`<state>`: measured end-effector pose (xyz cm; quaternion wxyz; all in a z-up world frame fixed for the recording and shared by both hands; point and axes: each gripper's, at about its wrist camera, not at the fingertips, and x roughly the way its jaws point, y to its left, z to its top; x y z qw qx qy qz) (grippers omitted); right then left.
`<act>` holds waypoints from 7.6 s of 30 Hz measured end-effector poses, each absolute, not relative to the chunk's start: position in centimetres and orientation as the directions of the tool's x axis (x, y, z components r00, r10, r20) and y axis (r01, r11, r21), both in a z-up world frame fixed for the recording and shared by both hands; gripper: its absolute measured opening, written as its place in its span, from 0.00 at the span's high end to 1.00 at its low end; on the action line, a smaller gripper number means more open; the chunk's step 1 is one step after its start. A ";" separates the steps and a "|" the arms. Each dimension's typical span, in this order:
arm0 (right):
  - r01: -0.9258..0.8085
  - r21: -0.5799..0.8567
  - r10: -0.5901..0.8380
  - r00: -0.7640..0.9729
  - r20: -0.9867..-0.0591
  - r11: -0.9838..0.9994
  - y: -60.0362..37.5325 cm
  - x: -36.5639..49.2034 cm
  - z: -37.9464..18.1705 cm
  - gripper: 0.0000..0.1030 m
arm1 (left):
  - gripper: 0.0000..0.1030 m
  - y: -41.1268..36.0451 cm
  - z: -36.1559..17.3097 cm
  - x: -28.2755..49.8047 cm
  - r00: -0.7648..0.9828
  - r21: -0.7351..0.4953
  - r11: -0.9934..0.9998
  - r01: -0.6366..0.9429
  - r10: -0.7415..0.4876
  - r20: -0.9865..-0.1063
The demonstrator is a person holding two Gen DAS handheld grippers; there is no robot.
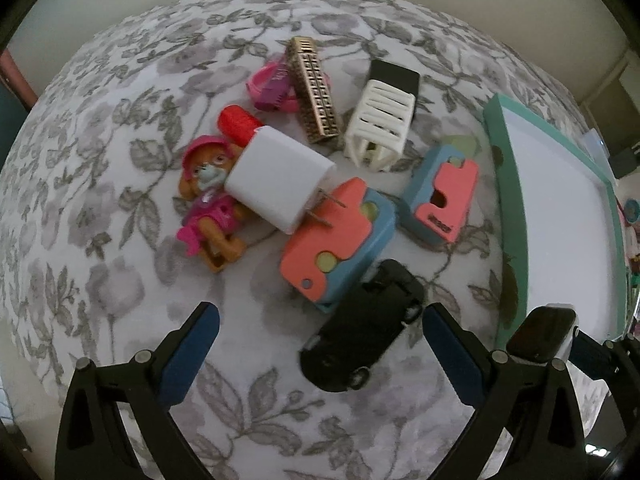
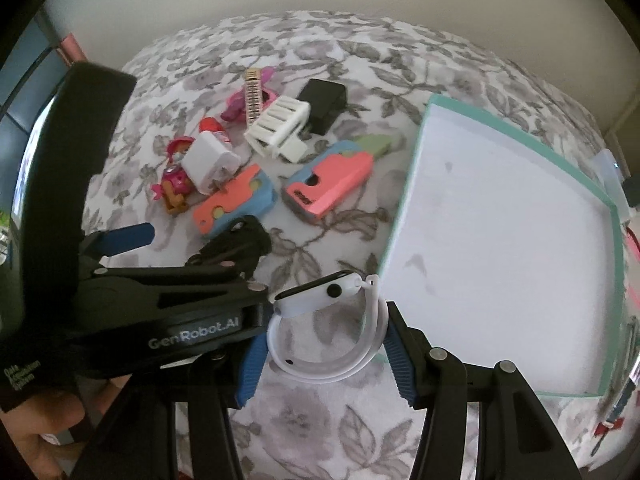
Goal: Organize rigid objects
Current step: 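Close the left tool on the black toy car while the right tool holds the watch, then carry the car and watch into the teal-rimmed tray and open both tools, then lift both open tools out of the tray toward the object pile, then grasp the pink-and-blue phone case with the right tool while the left tool reaches the white charger cube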
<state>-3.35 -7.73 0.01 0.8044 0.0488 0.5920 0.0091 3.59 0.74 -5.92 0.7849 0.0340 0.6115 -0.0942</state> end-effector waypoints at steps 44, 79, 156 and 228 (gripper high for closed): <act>0.411 0.074 -0.094 0.373 -0.923 0.909 -18.4 -3.9 0.5 0.45 | 0.59 -6.7 3.0 2.0 0.254 -0.188 0.909 0.372 -0.294 -0.921; 0.689 -0.031 -0.282 0.255 -0.925 0.724 -28.4 -6.6 -3.9 0.44 | 0.59 -17.8 -2.3 3.5 0.234 -0.196 0.883 0.427 -0.317 -0.919; 0.368 0.022 -0.193 0.538 -0.821 0.930 -19.0 -1.8 3.3 0.00 | 0.04 4.5 5.9 9.6 0.524 0.049 0.998 0.047 0.017 -0.852; 0.171 0.036 -0.026 0.347 -0.937 0.985 -7.7 7.3 -5.7 0.51 | 0.16 3.4 -2.4 10.7 0.191 -0.066 0.980 0.185 -0.102 -0.976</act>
